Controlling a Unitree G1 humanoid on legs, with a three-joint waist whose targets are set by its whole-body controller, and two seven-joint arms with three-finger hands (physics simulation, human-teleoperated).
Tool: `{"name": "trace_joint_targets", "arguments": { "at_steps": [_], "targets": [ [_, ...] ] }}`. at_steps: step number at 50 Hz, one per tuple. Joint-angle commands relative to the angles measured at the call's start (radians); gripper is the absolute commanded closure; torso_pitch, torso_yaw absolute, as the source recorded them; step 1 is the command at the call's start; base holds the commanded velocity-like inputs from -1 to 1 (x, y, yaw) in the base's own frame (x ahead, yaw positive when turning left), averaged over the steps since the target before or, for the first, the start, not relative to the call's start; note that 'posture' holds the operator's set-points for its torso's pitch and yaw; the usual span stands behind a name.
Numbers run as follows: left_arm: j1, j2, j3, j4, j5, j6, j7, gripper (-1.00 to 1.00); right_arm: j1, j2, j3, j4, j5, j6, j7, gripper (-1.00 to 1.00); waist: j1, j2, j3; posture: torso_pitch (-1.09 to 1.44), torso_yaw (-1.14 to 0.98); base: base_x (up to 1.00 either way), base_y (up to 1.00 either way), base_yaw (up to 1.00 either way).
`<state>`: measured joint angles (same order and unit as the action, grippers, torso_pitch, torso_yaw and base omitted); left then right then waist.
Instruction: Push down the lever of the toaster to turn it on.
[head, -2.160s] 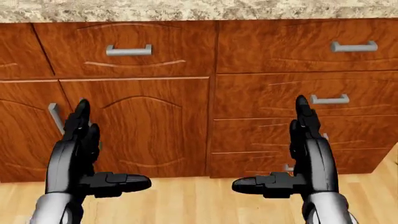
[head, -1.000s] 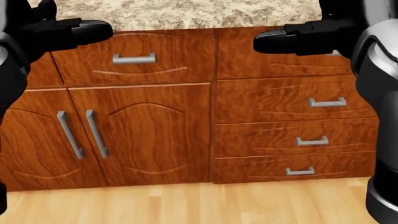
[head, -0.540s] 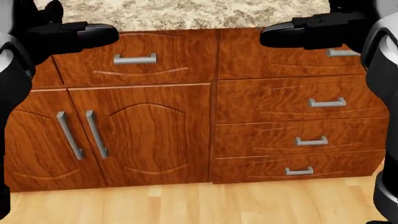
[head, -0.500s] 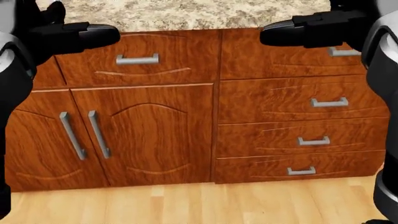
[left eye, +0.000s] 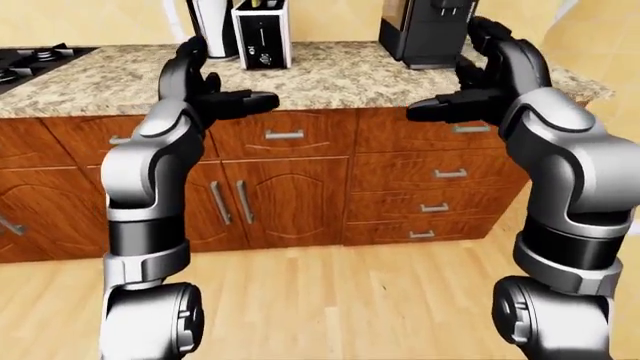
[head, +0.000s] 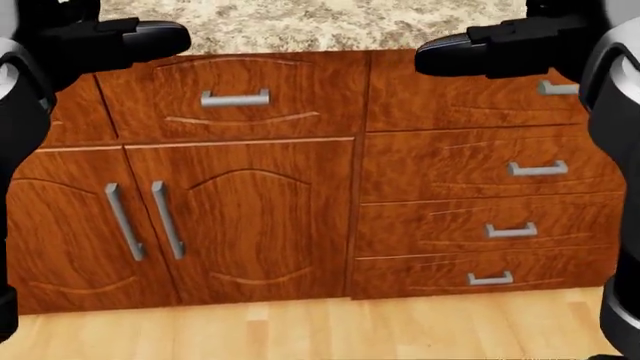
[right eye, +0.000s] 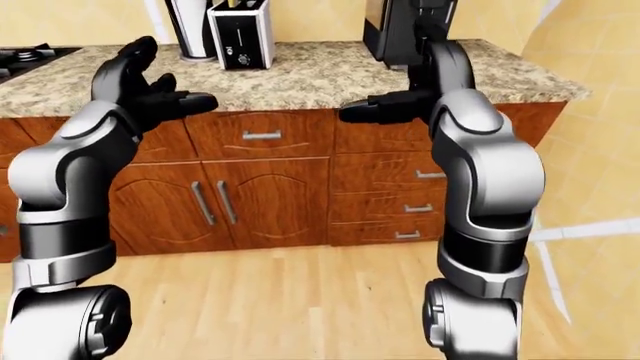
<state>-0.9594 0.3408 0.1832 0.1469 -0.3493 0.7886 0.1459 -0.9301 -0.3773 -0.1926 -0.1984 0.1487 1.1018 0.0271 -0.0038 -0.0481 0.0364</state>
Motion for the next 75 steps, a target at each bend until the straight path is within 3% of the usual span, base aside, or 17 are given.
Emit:
{"name": "trace_joint_targets", "arguments": {
  "at_steps": [1,7,11,20,24,25,27,34,37,38,45,50,60,64,65,67,75],
  "targets": [
    [-0.039,0.023,0.017,-0.026,0.001,-0.029,0.001,-1.0,-0.038,-0.007,0.0,-0.027,0.0,-0.023,0.002,-1.0,0.01,-0.013,-0.027,0.0,0.0,0.09,0.12,0.0],
    [-0.032,0.023,0.014,-0.069,-0.007,0.004,0.008,-1.0,-0.028,-0.012,0.004,-0.026,-0.01,-0.03,0.013,-1.0,0.005,0.046,-0.016,0.0,0.0,0.09,0.12,0.0],
    [-0.029,0.023,0.013,-0.07,-0.005,0.002,0.006,-1.0,-0.029,-0.007,0.004,-0.028,-0.014,-0.028,0.016,-1.0,-0.014,0.129,-0.039,0.0,0.0,0.09,0.12,0.0],
    [-0.025,0.017,0.009,-0.085,0.003,0.011,0.001,-1.0,-0.024,-0.011,0.0,-0.025,-0.02,-0.028,0.028,-1.0,0.003,0.049,-0.015,0.0,0.0,0.11,0.12,0.0],
    [-0.014,0.012,0.005,-0.085,0.011,0.004,-0.005,-1.0,-0.026,-0.013,-0.003,-0.03,-0.02,-0.025,0.03,-1.0,0.013,-0.046,-0.033,0.0,0.0,0.16,0.1,0.0],
    [-0.015,0.012,0.006,-0.085,0.012,0.005,-0.006,-1.0,-0.028,-0.013,-0.003,-0.029,-0.02,-0.025,0.029,-1.0,0.005,0.001,-0.019,0.0,0.0,0.17,0.1,0.0],
    [-0.017,0.012,0.007,-0.08,0.015,0.003,-0.008,-1.0,-0.026,-0.011,-0.001,-0.026,-0.02,-0.029,0.03,-1.0,0.01,-0.017,-0.023,0.0,0.0,0.17,0.1,0.0],
    [-0.019,0.008,0.01,-0.076,0.016,0.002,-0.008,-1.0,-0.025,-0.01,-0.003,-0.027,-0.021,-0.029,0.029,-1.0,0.001,0.057,-0.012,0.0,0.0,0.17,0.1,0.0],
    [-0.017,0.009,0.009,-0.075,0.018,-0.001,-0.009,-1.0,-0.035,-0.015,-0.002,-0.023,-0.022,-0.024,0.031,-1.0,-0.008,0.151,-0.035,0.0,0.0,0.17,0.1,0.0],
    [-0.017,0.009,0.009,-0.073,0.019,-0.002,-0.009,-1.0,-0.038,-0.016,-0.001,-0.02,-0.022,-0.025,0.033,-1.0,-0.001,0.103,-0.025,0.0,0.0,0.17,0.1,0.0],
    [-0.011,0.005,0.011,-0.043,0.022,-0.031,-0.012,-1.0,-0.026,-0.015,-0.002,-0.018,-0.025,-0.033,0.036,-1.0,0.005,0.07,-0.02,0.0,0.0,0.17,0.1,0.0],
    [-0.015,0.009,0.009,-0.045,0.021,-0.025,-0.011,-1.0,-0.039,-0.028,-0.009,-0.027,-0.022,-0.013,0.04,-1.0,0.018,-0.024,-0.028,0.0,0.0,0.17,0.1,0.0],
    [-0.013,0.004,0.007,-0.054,0.019,-0.02,-0.008,-1.0,-0.022,-0.023,-0.003,-0.039,-0.024,-0.014,0.04,-1.0,0.004,0.042,-0.015,0.0,0.0,0.17,0.1,0.0],
    [-0.015,0.007,0.008,-0.063,0.017,-0.006,-0.007,-1.0,-0.017,-0.022,-0.01,-0.039,-0.023,-0.021,0.041,-1.0,-0.008,0.152,-0.039,0.0,0.0,0.17,0.1,0.0],
    [-0.013,0.007,0.008,-0.063,0.018,-0.008,-0.008,-1.0,-0.018,-0.023,-0.01,-0.039,-0.023,-0.019,0.04,-1.0,0.0,0.102,-0.026,0.0,0.0,0.16,0.09,0.0],
    [-0.014,0.005,0.01,-0.065,0.016,-0.007,-0.006,-1.0,-0.018,-0.022,-0.008,-0.038,-0.024,-0.019,0.04,-1.0,0.0,0.118,-0.026,0.0,0.0,0.16,0.1,0.0],
    [-0.007,0.004,0.007,-0.06,0.016,-0.014,-0.008,-1.0,-0.022,-0.016,-0.004,-0.039,-0.028,-0.016,0.038,-1.0,0.013,0.029,-0.02,0.0,0.0,0.17,0.1,0.0]
  ]
}}
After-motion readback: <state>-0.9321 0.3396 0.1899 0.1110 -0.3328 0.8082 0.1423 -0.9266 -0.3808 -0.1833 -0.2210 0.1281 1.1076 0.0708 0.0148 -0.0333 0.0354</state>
